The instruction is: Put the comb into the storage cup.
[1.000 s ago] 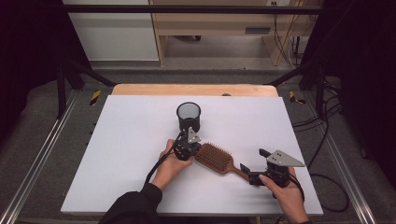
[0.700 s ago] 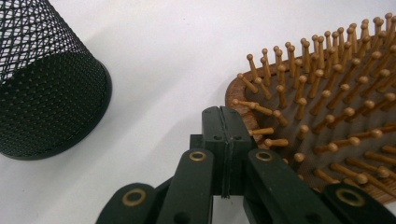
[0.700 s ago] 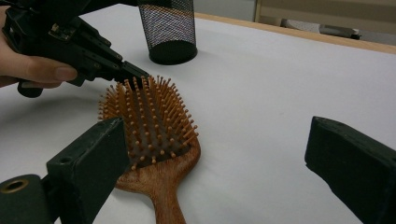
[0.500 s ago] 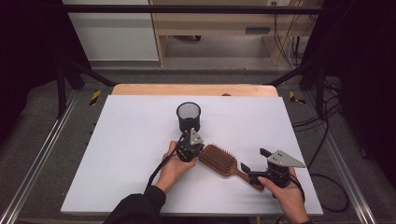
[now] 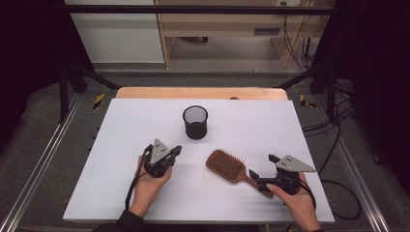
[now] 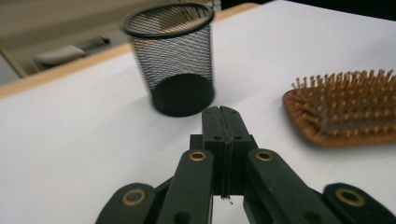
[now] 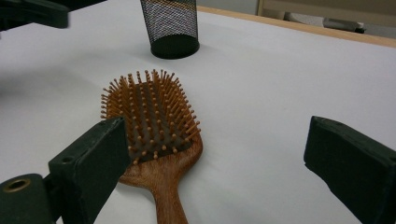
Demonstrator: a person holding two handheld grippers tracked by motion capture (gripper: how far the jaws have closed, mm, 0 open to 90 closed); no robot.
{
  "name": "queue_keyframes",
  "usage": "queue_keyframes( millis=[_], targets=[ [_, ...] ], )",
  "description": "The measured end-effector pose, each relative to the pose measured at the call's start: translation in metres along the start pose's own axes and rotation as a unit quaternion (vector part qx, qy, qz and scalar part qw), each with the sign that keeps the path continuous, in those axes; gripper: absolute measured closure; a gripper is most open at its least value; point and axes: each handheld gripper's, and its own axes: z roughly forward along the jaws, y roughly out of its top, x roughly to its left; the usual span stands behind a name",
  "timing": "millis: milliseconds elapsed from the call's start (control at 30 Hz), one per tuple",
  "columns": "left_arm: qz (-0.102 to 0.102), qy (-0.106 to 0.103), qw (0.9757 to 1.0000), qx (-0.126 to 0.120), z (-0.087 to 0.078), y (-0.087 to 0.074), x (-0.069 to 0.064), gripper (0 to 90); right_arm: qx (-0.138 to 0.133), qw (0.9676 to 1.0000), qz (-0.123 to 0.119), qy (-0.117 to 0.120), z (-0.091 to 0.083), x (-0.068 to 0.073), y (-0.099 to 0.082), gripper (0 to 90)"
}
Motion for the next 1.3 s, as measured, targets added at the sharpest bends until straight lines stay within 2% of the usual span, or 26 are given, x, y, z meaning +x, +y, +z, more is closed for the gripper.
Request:
queue_keyframes(
  millis=[67,100,133,167,267,300,367,400,433,467,500,533,567,633,700,733,800,833,933,967,1100,1133,1200,1233,1267,1300],
  targets=[
    [-0.026,0.005,0.9994,-0.023,-0.02,0.001,0.01,90.0,0.001,1.0,0.007,0.001,-0.002,-0.002,0.001,6.8],
    [-0.026,0.005,0.9994,-0.023,-0.02,0.001,0.01,89.7,0.004,0.9999,0.009,0.0,-0.003,-0.003,0.001,6.8],
    [-0.035,0.006,0.9988,-0.033,-0.026,0.002,0.013,88.0,0.006,0.9999,0.011,0.001,-0.003,-0.003,0.001,6.9],
    [-0.033,0.016,0.9985,-0.04,-0.037,0.001,0.015,86.0,0.009,0.9999,0.011,0.002,-0.004,-0.004,0.001,7.2],
    [-0.031,0.025,0.9985,-0.038,-0.046,-0.005,0.016,82.1,0.015,0.9998,0.01,0.005,-0.005,-0.003,0.001,8.6],
    [-0.036,0.034,0.9981,-0.037,-0.054,-0.011,0.018,71.3,0.027,0.9995,0.006,0.015,-0.006,-0.003,0.001,10.7],
    [-0.041,0.051,0.9968,-0.045,-0.064,-0.017,0.018,54.9,0.034,0.9992,0.006,0.021,-0.006,-0.002,0.002,10.8],
    [-0.041,0.051,0.9968,-0.045,-0.064,-0.017,0.018,46.5,0.036,0.9991,0.004,0.023,-0.006,-0.002,0.003,10.8],
    [-0.043,0.061,0.9962,-0.046,-0.068,-0.019,0.018,46.5,0.036,0.9991,0.004,0.023,-0.006,-0.002,0.003,10.8],
    [-0.045,0.065,0.9958,-0.047,-0.072,-0.02,0.019,32.0,0.039,0.999,-0.003,0.021,-0.006,0.0,0.004,10.4],
    [-0.046,0.069,0.9952,-0.051,-0.077,-0.021,0.02,32.0,0.039,0.999,-0.003,0.021,-0.006,0.0,0.004,10.4],
    [-0.052,0.078,0.9939,-0.057,-0.081,-0.021,0.021,27.5,0.04,0.999,-0.005,0.021,-0.006,0.0,0.005,9.7],
    [-0.059,0.086,0.9926,-0.062,-0.085,-0.022,0.023,15.0,0.041,0.9989,-0.003,0.021,-0.005,0.001,0.006,8.4],
    [-0.062,0.091,0.9916,-0.069,-0.093,-0.024,0.025,12.2,0.048,0.9986,-0.005,0.023,-0.005,0.0,0.006,8.8],
    [-0.068,0.097,0.9901,-0.075,-0.099,-0.026,0.029,7.7,0.067,0.9974,-0.019,0.02,-0.004,0.0,0.006,8.9],
    [-0.072,0.1,0.9895,-0.075,-0.102,-0.028,0.031,7.7,0.067,0.9974,-0.019,0.02,-0.004,0.0,0.006,8.9],
    [-0.083,0.103,0.9882,-0.078,-0.105,-0.032,0.036,6.1,0.073,0.9969,-0.022,0.019,-0.005,0.0,0.007,9.0],
    [-0.098,0.104,0.9868,-0.076,-0.105,-0.035,0.04,5.5,0.075,0.9967,-0.021,0.022,-0.006,0.001,0.009,9.0],
    [-0.109,0.106,0.9854,-0.077,-0.105,-0.037,0.042,4.9,0.081,0.9961,-0.025,0.022,-0.005,0.001,0.01,9.0],
    [-0.106,0.108,0.9857,-0.074,-0.105,-0.037,0.043,4.2,0.1,0.9941,-0.035,0.023,-0.004,0.002,0.012,9.5],
    [-0.107,0.112,0.9849,-0.078,-0.107,-0.038,0.045,3.9,0.135,0.9886,-0.061,0.027,0.001,0.005,0.017,9.9],
    [-0.107,0.112,0.9849,-0.078,-0.107,-0.038,0.045,3.7,0.135,0.9886,-0.061,0.027,0.001,0.005,0.017,9.9],
    [-0.108,0.114,0.9844,-0.079,-0.107,-0.038,0.046,3.6,0.151,0.9857,-0.068,0.033,0.003,0.006,0.02,9.9],
    [-0.109,0.114,0.9844,-0.078,-0.107,-0.039,0.046,3.5,0.17,0.9817,-0.077,0.036,0.006,0.008,0.022,10.0],
    [-0.108,0.116,0.9844,-0.077,-0.107,-0.039,0.046,3.5,0.17,0.9817,-0.077,0.036,0.006,0.008,0.022,10.0],
    [-0.107,0.116,0.9844,-0.077,-0.107,-0.039,0.046,3.5,0.179,0.9798,-0.082,0.036,0.008,0.008,0.022,10.1]
  ],
)
